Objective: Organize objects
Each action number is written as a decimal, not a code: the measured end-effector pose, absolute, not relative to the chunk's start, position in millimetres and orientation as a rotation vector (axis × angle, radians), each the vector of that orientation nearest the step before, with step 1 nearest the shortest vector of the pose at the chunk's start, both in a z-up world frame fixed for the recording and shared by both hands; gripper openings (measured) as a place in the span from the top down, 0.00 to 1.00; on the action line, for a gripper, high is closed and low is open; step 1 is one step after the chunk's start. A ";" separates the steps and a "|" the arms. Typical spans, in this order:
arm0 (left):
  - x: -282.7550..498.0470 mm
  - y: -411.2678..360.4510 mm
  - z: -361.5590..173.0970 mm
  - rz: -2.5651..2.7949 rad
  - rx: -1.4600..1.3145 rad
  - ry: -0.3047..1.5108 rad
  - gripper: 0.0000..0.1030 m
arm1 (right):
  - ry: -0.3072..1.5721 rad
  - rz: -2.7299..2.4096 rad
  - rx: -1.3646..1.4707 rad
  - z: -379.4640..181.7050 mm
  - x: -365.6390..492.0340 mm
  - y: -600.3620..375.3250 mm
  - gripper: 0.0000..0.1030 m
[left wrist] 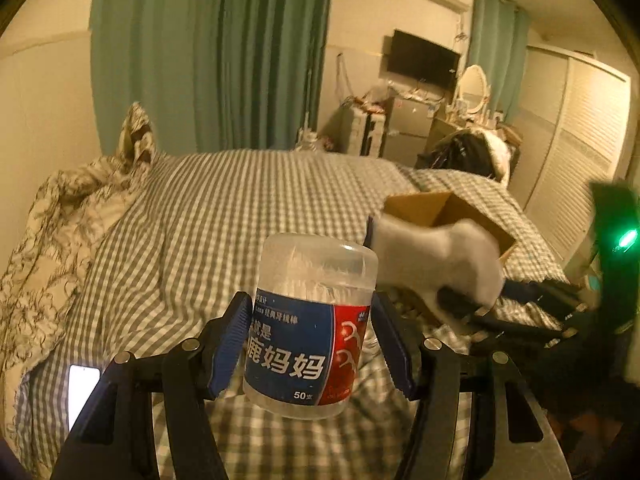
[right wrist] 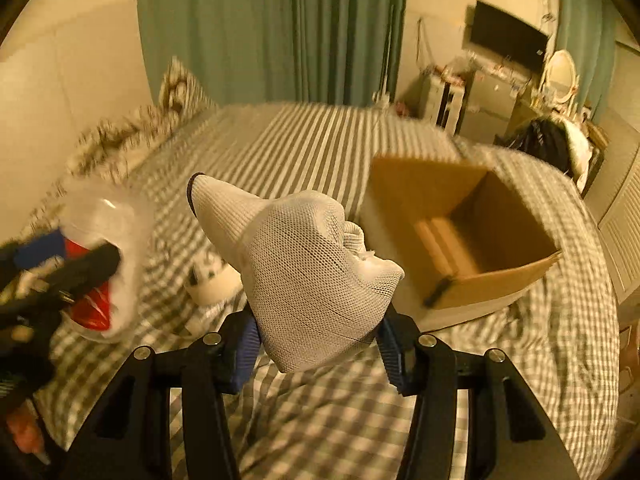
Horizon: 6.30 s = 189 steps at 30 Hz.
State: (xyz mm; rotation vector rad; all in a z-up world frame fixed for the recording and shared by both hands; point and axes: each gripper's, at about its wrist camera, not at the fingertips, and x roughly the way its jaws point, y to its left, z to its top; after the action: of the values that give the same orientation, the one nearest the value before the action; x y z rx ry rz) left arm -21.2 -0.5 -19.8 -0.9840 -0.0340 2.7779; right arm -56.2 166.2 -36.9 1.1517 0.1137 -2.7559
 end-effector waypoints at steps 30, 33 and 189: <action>-211.8 203.0 -21.9 2.514 -1.011 0.123 0.42 | -0.051 -3.002 1.115 1.3 -157.7 360.4 0.50; -222.4 208.8 -30.6 2.499 -1.020 0.125 0.46 | -0.068 -2.987 1.156 -13.1 -168.2 364.1 0.50; -149.6 -78.1 -152.6 2.600 -1.657 -0.212 0.08 | 0.266 -2.312 1.316 -144.4 -137.9 105.5 0.22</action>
State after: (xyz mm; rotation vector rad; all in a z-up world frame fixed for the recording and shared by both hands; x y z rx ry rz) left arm -149.6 -78.1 -152.6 -1.6573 -0.2121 2.5998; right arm -137.9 105.5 -144.4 1.3159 0.2659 -2.3124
